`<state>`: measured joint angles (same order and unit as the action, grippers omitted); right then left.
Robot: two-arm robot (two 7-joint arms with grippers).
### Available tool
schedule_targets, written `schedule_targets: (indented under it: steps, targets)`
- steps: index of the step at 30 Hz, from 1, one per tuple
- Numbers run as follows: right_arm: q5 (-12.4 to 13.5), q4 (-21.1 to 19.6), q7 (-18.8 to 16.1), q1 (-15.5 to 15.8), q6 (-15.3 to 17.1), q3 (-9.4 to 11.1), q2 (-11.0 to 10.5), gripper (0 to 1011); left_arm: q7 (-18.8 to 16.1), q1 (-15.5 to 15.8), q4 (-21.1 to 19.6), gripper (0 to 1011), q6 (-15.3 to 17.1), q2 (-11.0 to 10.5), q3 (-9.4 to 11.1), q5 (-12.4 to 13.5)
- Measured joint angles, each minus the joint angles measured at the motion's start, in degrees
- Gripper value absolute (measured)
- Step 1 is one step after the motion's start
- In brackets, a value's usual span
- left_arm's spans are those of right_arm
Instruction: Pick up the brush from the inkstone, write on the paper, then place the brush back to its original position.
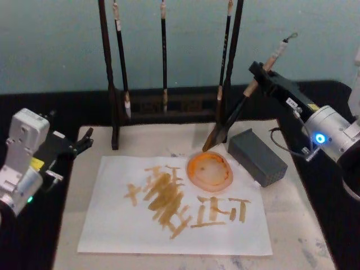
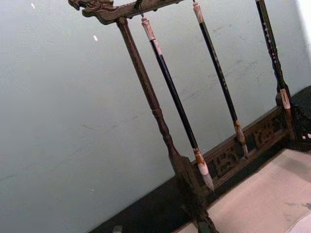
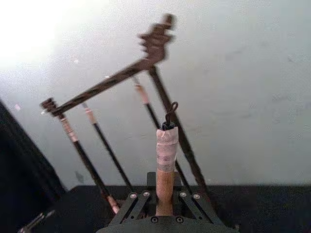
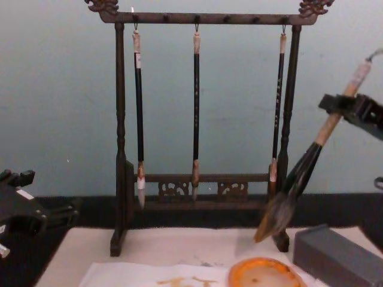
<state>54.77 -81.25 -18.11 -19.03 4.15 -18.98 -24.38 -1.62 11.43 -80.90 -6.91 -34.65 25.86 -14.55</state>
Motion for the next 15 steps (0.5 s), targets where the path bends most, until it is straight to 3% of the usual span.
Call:
schedule_targets:
  steps: [8, 15]
  targets:
    - [-4.9, -5.6, -2.7, 2.3, -2.4, -0.3, -3.7, 176, 0.0, 0.0, 0.0, 1009, 0.0, 0.0, 0.0, 0.0]
    - [-7.2, -10.4, -4.5, 5.9, -3.9, 0.8, -6.4, 176, 0.0, 0.0, 0.0, 1010, 0.0, 0.0, 0.0, 0.0]
